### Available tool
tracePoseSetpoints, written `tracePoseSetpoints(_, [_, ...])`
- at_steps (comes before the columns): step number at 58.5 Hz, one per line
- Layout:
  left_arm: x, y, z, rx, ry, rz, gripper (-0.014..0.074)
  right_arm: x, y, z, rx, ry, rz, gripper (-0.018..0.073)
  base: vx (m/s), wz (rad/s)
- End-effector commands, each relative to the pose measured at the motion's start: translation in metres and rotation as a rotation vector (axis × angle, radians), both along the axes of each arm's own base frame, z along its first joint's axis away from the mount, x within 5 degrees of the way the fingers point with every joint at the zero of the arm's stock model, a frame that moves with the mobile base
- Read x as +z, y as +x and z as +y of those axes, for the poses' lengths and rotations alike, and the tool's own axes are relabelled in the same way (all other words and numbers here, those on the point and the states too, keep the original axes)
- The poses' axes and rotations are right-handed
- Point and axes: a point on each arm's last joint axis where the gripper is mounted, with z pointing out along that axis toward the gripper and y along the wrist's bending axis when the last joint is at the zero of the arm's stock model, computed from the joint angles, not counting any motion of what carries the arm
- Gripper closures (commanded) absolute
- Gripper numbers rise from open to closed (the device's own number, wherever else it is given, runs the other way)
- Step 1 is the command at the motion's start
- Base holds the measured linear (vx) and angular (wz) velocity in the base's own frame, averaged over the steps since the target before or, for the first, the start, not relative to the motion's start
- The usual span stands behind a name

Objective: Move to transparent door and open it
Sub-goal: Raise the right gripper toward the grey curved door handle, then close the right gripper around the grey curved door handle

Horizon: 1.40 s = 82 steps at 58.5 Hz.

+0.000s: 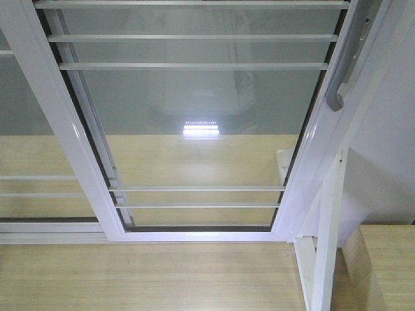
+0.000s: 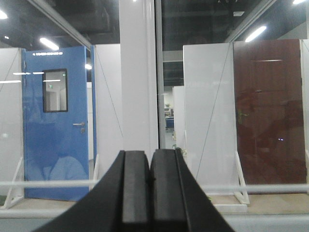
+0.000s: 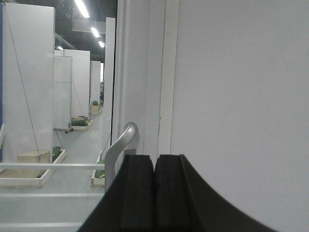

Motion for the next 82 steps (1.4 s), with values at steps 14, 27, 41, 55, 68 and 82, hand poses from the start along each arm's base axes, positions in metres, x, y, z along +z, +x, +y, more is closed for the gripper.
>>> tracePoseSetpoints(14, [0.006, 0.063, 0.002, -0.008, -0.028, 0.173, 0.0601, -0.004, 0.081, -0.006, 0.023, 0.046, 0.157, 0.0562, 0.0, 0.0])
tracePoseSetpoints(27, [-0.017, 0.085, 0.003, -0.008, -0.038, 0.391, 0.0572, -0.02, 0.107, -0.009, 0.025, 0.101, 0.262, 0.0487, 0.0, 0.0])
tracePoseSetpoints(41, [-0.025, 0.097, 0.003, -0.008, -0.041, 0.445, 0.0466, -0.031, 0.12, -0.01, 0.021, 0.077, 0.333, 0.0245, 0.0, 0.0])
tracePoseSetpoints(55, [-0.033, 0.113, 0.004, -0.007, -0.046, 0.475, 0.0307, -0.048, 0.151, -0.003, 0.072, 0.018, 0.363, 0.0148, 0.0, 0.0])
tracePoseSetpoints(68, [-0.036, 0.124, 0.005, -0.006, -0.046, 0.462, 0.0274, -0.075, 0.194, 0.015, 0.168, -0.004, 0.397, 0.0148, 0.0, 0.0])
tracePoseSetpoints(82, [-0.035, 0.124, 0.005, -0.006, -0.046, 0.458, 0.0274, -0.08, 0.249, 0.014, 0.162, 0.028, 0.415, 0.0148, 0.0, 0.0])
